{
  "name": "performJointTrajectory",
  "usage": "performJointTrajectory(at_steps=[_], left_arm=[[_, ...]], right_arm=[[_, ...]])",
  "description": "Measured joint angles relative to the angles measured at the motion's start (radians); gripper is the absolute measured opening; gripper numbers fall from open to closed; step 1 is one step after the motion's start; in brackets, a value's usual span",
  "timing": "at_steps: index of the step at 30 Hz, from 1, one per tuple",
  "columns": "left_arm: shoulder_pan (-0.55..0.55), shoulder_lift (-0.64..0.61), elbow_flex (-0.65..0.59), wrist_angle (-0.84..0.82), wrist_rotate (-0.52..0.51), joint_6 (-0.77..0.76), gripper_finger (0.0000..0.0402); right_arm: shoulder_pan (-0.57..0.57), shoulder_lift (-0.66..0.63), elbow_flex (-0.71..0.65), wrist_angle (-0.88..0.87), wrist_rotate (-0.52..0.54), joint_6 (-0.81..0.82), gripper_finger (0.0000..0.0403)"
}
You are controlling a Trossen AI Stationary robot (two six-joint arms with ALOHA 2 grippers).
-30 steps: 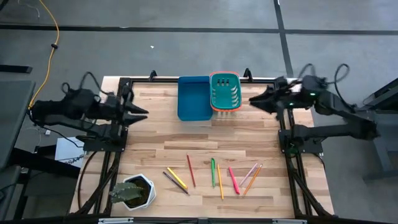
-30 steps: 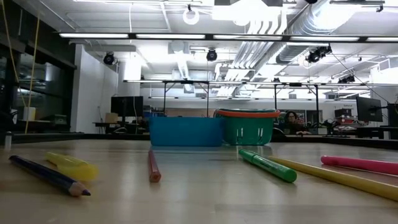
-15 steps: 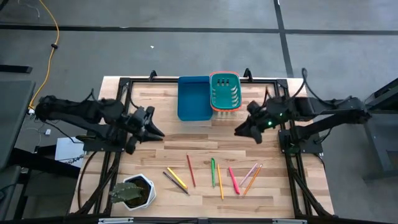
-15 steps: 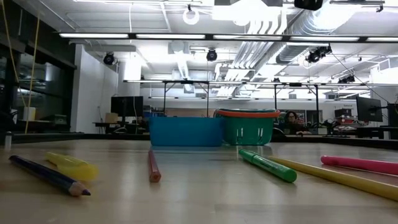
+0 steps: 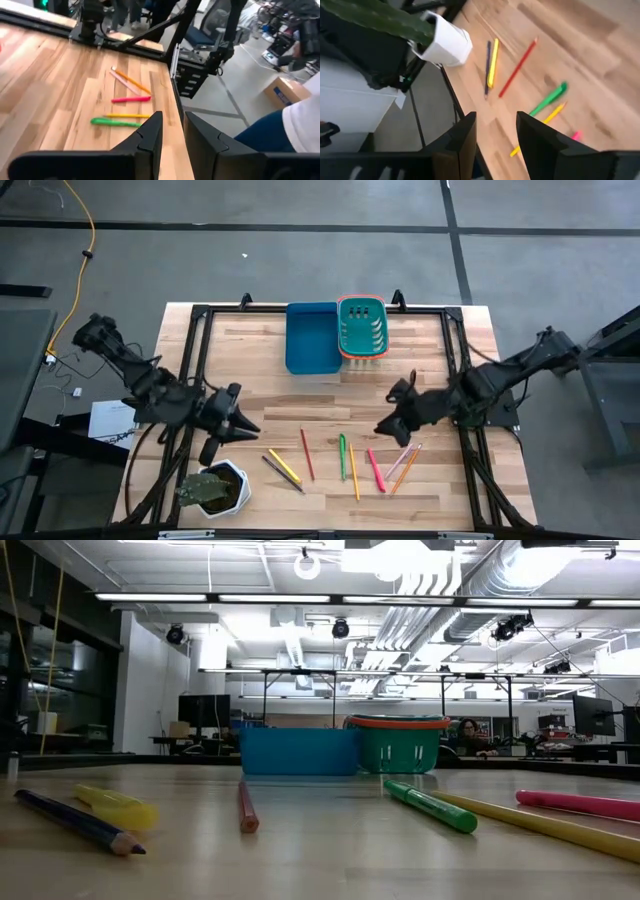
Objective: Sort pens & pencils
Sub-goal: Put the yellow pen into the blue bin
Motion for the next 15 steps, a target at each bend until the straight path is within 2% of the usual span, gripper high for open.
performJointTrajectory(at_steps=[5, 15], left_arm=[[-0.077, 0.025, 0.000, -0.092, -0.114, -0.067, 0.0067], [-0.078, 0.008, 0.000, -0.158, -0.139, -0.007, 0.0067]], right_arm=[[0.047, 0.090, 0.000, 0.003, 0.007, 0.074, 0.0131], [0.046, 0.199, 0.000, 0.133, 0.013, 0.084, 0.0131]])
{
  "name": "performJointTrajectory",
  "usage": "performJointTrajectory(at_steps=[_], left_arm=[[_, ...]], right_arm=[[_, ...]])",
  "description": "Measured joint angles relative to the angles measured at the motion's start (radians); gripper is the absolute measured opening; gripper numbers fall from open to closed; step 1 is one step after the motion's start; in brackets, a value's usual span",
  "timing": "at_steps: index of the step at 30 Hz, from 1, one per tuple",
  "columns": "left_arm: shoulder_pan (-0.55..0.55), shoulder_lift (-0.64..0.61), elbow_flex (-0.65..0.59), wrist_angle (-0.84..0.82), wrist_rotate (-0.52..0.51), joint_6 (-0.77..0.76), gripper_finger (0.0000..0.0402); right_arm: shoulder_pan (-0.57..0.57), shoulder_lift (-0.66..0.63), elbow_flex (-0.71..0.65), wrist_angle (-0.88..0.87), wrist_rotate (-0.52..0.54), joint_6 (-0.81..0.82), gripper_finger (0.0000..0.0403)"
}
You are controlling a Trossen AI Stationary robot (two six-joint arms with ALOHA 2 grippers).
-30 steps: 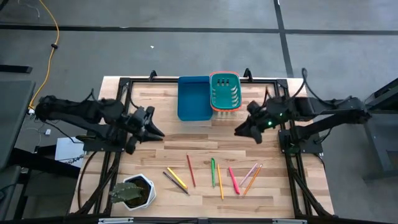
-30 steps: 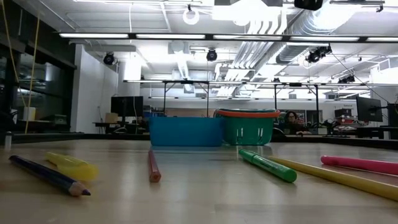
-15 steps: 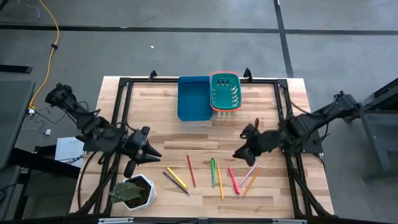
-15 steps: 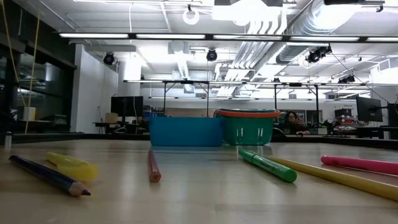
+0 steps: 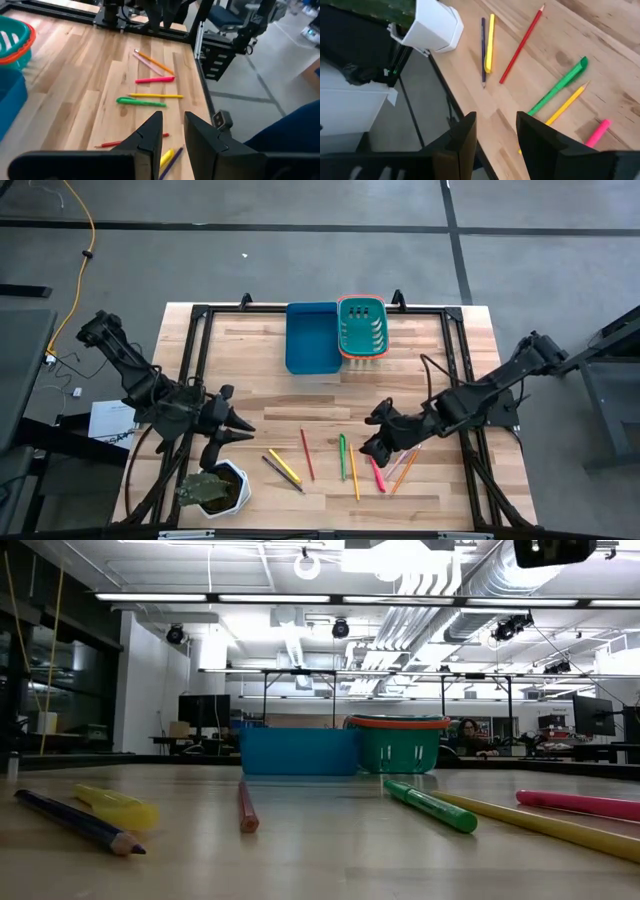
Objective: Sort pens & pencils
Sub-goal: Put the yellow pen into the blue bin
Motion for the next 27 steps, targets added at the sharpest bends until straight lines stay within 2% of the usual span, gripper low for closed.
performJointTrajectory(at_steps=[4, 6, 14, 20, 23, 27], left_arm=[[0.016, -0.028, -0.001, -0.084, -0.017, 0.084, 0.0067], [0.054, -0.043, -0.001, -0.117, 0.020, 0.139, 0.0067], [0.293, -0.104, -0.001, -0.160, 0.373, 0.420, 0.0067], [0.483, -0.069, 0.000, -0.170, 0.687, 0.603, 0.0067], [0.550, -0.025, 0.000, -0.214, 0.747, 0.695, 0.0067], [0.610, 0.055, 0.000, -0.257, 0.773, 0.793, 0.0067]], right_arm=[[-0.014, 0.021, 0.000, 0.011, 0.002, 0.001, 0.0131], [-0.025, 0.027, 0.000, 0.021, 0.002, 0.001, 0.0131], [-0.051, 0.029, 0.000, 0.033, 0.012, 0.014, 0.0131], [-0.060, 0.029, 0.000, 0.027, 0.056, 0.039, 0.0131], [-0.060, 0.032, 0.000, 0.024, 0.072, 0.062, 0.0131], [-0.060, 0.038, 0.000, 0.020, 0.073, 0.069, 0.0131]])
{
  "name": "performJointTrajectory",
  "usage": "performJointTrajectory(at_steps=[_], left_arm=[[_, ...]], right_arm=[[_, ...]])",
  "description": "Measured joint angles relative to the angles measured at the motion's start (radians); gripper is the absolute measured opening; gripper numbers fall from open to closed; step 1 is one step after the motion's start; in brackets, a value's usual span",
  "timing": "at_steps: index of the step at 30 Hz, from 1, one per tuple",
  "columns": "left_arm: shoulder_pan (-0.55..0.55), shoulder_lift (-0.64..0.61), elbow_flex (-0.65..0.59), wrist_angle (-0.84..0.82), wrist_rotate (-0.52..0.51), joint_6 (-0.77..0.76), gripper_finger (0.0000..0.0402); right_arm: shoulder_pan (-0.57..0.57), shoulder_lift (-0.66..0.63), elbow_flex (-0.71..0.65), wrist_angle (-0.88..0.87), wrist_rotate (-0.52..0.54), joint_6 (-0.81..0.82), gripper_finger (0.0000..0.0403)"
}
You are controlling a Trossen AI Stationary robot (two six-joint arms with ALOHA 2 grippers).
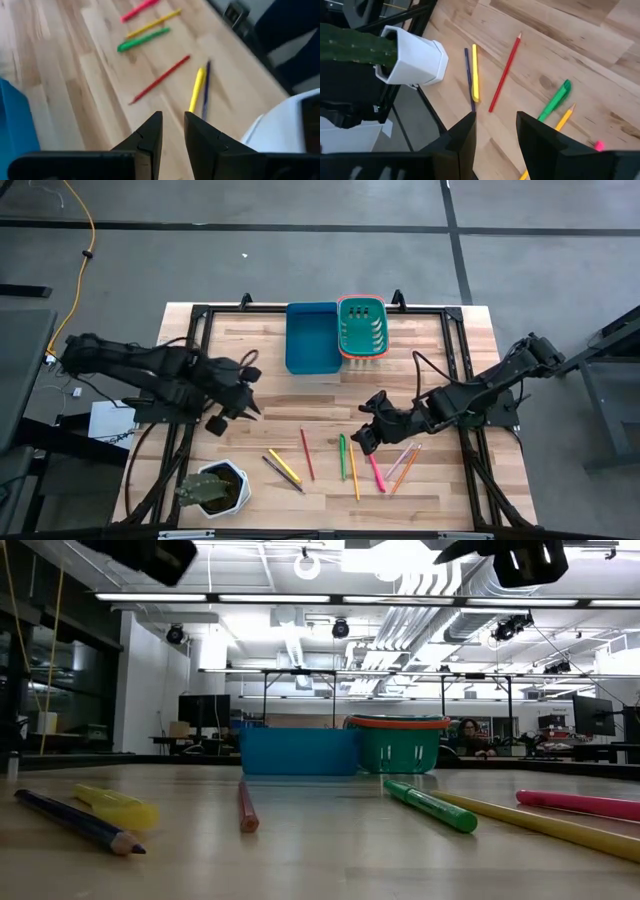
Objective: Sort pens & pencils
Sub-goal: Put the yellow pen into the blue bin
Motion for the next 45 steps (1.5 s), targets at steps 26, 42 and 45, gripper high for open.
performJointTrajectory(at_steps=[26, 42, 45], left_arm=[[-0.115, 0.454, 0.060, 0.098, -0.017, 0.309, 0.0067], [-0.207, 0.573, 0.061, 0.108, -0.042, 0.335, 0.0067], [-0.205, 0.573, 0.061, 0.114, -0.063, 0.310, 0.0067]], right_arm=[[-0.005, 0.000, 0.000, -0.189, -0.010, 0.022, 0.0131], [-0.005, 0.000, 0.000, -0.223, 0.025, 0.022, 0.0131], [-0.005, 0.000, 0.000, -0.223, 0.030, 0.020, 0.0131]])
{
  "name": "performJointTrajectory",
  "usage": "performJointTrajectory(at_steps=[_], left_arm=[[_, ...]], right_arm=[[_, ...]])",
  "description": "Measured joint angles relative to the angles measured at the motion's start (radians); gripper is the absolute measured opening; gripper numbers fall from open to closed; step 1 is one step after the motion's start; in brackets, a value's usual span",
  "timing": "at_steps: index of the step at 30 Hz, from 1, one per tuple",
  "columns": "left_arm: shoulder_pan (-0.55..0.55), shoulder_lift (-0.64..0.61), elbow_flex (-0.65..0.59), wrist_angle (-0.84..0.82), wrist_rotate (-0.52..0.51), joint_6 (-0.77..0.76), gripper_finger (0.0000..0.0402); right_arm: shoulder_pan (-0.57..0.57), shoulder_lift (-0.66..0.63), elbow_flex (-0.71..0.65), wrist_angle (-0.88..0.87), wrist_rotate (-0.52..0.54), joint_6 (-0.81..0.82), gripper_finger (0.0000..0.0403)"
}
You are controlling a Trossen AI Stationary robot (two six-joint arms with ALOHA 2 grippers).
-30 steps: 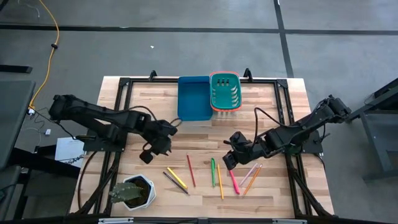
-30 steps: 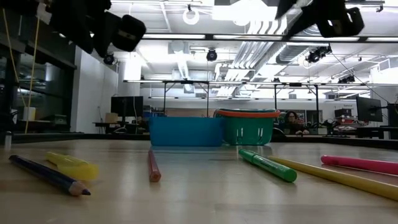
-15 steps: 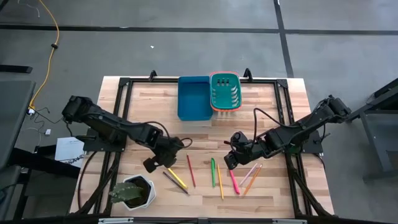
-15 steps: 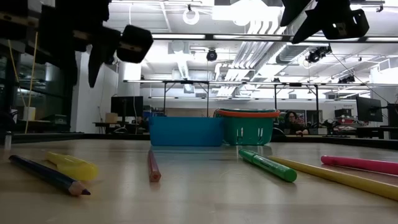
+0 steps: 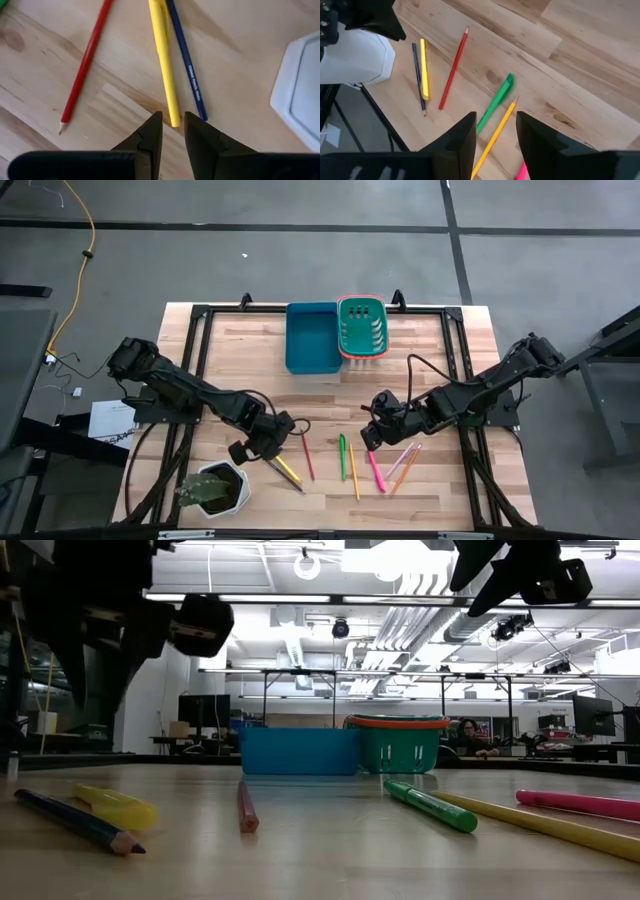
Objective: Sort pens & pencils
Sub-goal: Put the yellow pen into the blue bin
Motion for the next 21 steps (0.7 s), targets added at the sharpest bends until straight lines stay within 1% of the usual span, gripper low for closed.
performJointTrajectory(at_steps=[5, 8, 14, 19, 21], left_arm=[[0.001, 0.020, 0.000, 0.050, -0.044, -0.025, 0.0067], [0.001, 0.027, 0.001, 0.081, -0.047, -0.026, 0.0067], [0.001, 0.045, 0.000, 0.085, -0.046, -0.026, 0.0067], [0.000, 0.061, -0.001, 0.094, -0.008, -0.037, 0.0067], [-0.001, 0.071, 0.001, 0.121, 0.009, -0.049, 0.0067]], right_arm=[[0.000, 0.000, 0.000, -0.003, 0.004, -0.002, 0.0131], [0.000, 0.000, 0.000, -0.003, 0.003, -0.002, 0.0131], [0.000, 0.000, 0.000, -0.010, 0.003, -0.005, 0.0131], [0.000, 0.000, 0.000, -0.020, 0.002, -0.006, 0.0131], [0.000, 0.000, 0.000, -0.024, 0.002, -0.006, 0.0131]])
